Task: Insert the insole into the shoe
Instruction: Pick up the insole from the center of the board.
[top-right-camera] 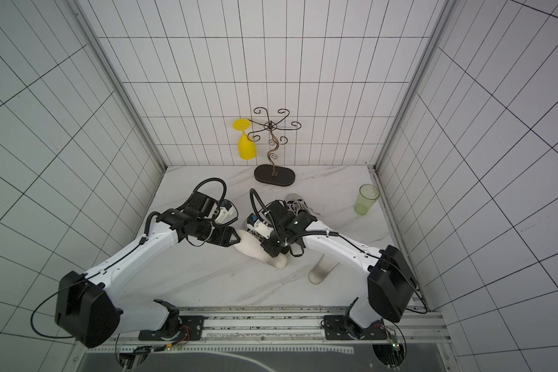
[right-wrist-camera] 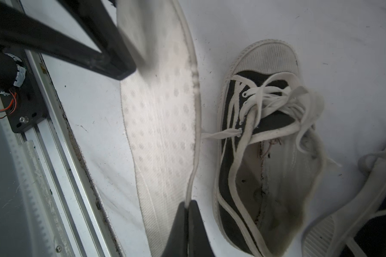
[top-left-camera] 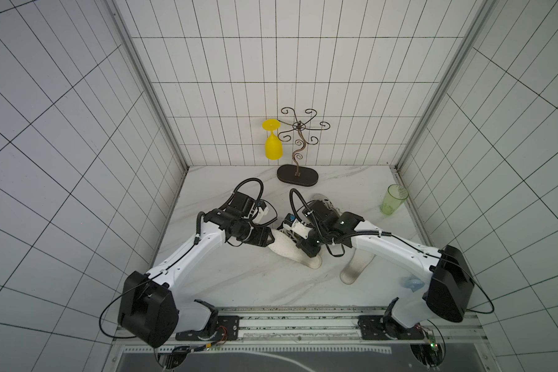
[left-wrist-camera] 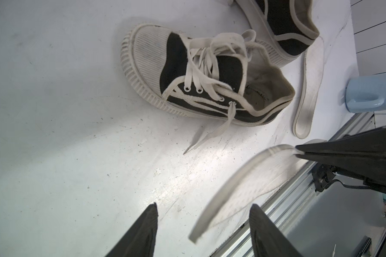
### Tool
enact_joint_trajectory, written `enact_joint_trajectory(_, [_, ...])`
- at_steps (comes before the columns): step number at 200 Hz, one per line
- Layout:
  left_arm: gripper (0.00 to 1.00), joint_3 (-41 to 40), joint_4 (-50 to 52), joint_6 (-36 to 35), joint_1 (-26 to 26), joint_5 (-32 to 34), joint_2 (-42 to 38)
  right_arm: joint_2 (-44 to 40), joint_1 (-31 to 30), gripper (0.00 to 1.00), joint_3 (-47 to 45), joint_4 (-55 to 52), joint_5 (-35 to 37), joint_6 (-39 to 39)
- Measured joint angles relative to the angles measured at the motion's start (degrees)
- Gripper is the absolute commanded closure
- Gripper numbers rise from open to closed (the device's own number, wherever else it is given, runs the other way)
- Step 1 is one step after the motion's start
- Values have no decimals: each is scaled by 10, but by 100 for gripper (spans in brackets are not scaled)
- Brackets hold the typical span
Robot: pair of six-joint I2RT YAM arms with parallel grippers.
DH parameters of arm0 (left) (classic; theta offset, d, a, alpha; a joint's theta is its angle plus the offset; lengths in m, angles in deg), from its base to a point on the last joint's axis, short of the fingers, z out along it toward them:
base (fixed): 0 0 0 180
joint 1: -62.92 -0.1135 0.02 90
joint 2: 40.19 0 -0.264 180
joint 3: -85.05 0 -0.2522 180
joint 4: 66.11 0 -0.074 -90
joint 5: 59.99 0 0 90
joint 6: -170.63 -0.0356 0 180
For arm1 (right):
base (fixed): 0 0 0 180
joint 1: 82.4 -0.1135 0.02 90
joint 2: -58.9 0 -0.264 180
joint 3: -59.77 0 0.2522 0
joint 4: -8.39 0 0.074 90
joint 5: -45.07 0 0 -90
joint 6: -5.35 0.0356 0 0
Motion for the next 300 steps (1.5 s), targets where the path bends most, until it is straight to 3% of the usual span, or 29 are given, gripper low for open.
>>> enact_joint_trajectory(55, [40,0,-21,-4,13,-58,2,-7,10,100,0,-3,-25,-37])
enact_joint_trajectory(99, [71,0,-36,-14,17,-98,2,-7,25,100,0,-3,-45,-55])
enact_joint_trajectory(122, [100,0,-39,-11,17,-107,2,-7,35,100,0,-3,-50,-62])
enact_joint_trajectory(133, [100,0,-41,-12,17,-111,2,-7,35,100,0,-3,-54,-65])
enact_joint_trajectory(146, [100,2,-42,-10,17,-115,2,-7,36,88,-1,-3,-54,-69])
enact_joint_trajectory(163, [100,8,-43,4,17,-117,5,-7,38,57,-5,5,-52,-69])
enact_joint_trajectory(197, [100,35,-41,40,9,-116,35,-42,38,27,-71,71,-17,-64])
enact_joint_trajectory(198, [100,36,-41,41,8,-116,36,-43,38,14,-73,73,-15,-65])
enact_joint_trajectory(202, [100,41,-39,44,7,-115,41,-51,38,2,-84,83,-10,-59])
enact_joint_trajectory(224, [100,68,-28,59,0,-109,64,-93,27,1,-133,148,16,-47])
enact_joint_trajectory(249, [100,83,-24,78,-9,-106,80,-130,-25,1,-193,243,69,-41])
enact_joint_trajectory(300, [100,91,-24,111,-14,-127,89,-112,-61,1,-242,398,216,-43])
